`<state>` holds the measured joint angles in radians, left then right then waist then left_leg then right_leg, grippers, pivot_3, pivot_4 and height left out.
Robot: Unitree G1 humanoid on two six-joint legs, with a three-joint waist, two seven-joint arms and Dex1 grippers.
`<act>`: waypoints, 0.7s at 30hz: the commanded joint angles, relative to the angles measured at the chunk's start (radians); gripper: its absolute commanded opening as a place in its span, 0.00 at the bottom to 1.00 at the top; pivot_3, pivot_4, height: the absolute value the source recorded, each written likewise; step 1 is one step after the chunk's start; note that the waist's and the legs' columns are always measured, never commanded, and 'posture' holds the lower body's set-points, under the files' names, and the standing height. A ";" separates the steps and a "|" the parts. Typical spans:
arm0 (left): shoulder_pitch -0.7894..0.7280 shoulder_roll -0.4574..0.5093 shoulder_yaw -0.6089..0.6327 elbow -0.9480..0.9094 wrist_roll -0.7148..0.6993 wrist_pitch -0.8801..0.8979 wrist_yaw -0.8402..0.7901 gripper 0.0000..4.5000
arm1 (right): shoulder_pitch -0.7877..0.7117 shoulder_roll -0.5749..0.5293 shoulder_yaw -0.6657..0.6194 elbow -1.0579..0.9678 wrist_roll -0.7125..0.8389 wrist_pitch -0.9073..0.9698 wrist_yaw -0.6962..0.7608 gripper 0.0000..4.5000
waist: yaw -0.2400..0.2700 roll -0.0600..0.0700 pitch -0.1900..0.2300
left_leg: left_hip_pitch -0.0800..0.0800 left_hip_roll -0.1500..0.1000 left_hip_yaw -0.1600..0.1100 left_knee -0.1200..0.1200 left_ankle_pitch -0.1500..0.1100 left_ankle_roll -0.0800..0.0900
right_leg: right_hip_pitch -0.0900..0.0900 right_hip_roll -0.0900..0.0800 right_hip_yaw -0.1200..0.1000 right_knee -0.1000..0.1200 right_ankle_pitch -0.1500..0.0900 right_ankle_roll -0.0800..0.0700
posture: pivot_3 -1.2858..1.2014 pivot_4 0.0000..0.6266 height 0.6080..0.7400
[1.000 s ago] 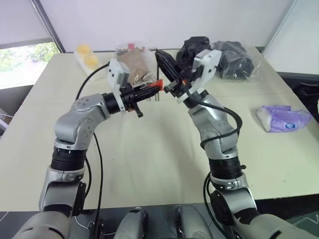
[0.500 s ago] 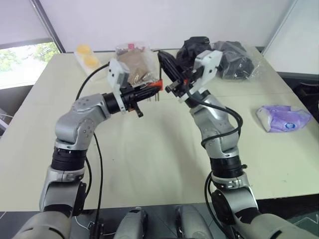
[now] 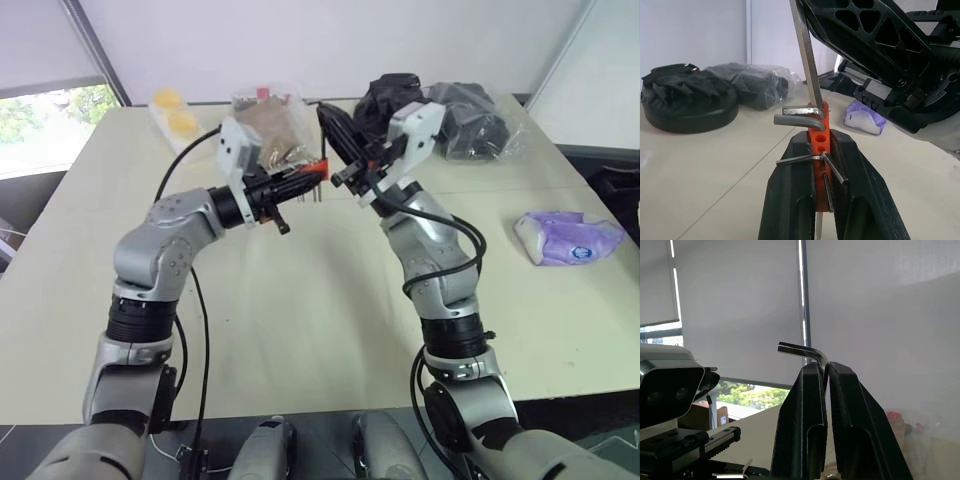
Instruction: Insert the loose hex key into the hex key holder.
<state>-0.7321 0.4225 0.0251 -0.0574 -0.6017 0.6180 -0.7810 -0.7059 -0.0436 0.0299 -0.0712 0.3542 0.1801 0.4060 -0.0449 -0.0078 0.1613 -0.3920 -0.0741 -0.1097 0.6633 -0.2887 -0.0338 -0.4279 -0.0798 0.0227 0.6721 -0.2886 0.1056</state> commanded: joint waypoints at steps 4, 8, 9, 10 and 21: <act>-0.056 -0.011 0.053 -0.017 -0.033 -0.007 0.009 0.00 | 0.041 -0.015 0.028 -0.053 -0.016 0.000 0.011 0.01 | 0.000 0.000 0.000 | 0.000 0.000 0.000 0.000 0.000 0.000 | 0.000 0.000 0.000 0.000 0.000 0.000 | 0.52 0.24 1.00; -0.062 -0.015 0.059 -0.011 -0.034 -0.004 0.011 0.00 | 0.069 -0.021 0.043 -0.074 -0.023 0.003 0.016 0.01 | 0.000 0.000 0.000 | 0.000 0.000 0.000 0.000 0.000 0.000 | 0.000 0.000 0.000 0.000 0.000 0.000 | 0.52 0.24 1.00; -0.062 -0.016 0.059 -0.012 -0.034 -0.003 0.011 0.00 | 0.075 -0.024 0.047 -0.079 -0.025 0.004 0.019 0.01 | 0.000 0.000 0.000 | 0.000 0.000 0.000 0.000 0.000 0.000 | 0.000 0.000 0.000 0.000 0.000 0.000 | 0.52 0.24 1.00; -0.062 -0.016 0.059 -0.012 -0.034 -0.003 0.010 0.00 | 0.080 -0.027 0.052 -0.084 -0.027 0.008 0.022 0.01 | 0.000 0.000 0.000 | 0.000 0.000 0.000 0.000 0.000 0.000 | 0.000 0.000 0.000 0.000 0.000 0.000 | 0.52 0.24 1.00; -0.060 -0.014 0.049 -0.019 -0.023 -0.007 0.000 0.00 | 0.094 -0.046 0.055 -0.085 -0.027 0.046 0.030 0.25 | 0.000 0.000 0.000 | 0.000 0.000 0.000 0.000 0.000 0.000 | 0.000 0.000 0.000 0.000 0.000 0.000 | 0.52 0.24 1.00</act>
<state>-0.7628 0.4092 0.0590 -0.0383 -0.6131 0.6395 -0.7713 -0.6068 -0.0882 0.0775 -0.1259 0.3259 0.2135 0.4280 -0.0445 -0.0078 0.1613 -0.3920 -0.0742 -0.1098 0.6633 -0.2887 -0.0338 -0.4278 -0.0797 0.0227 0.6721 -0.2886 0.1056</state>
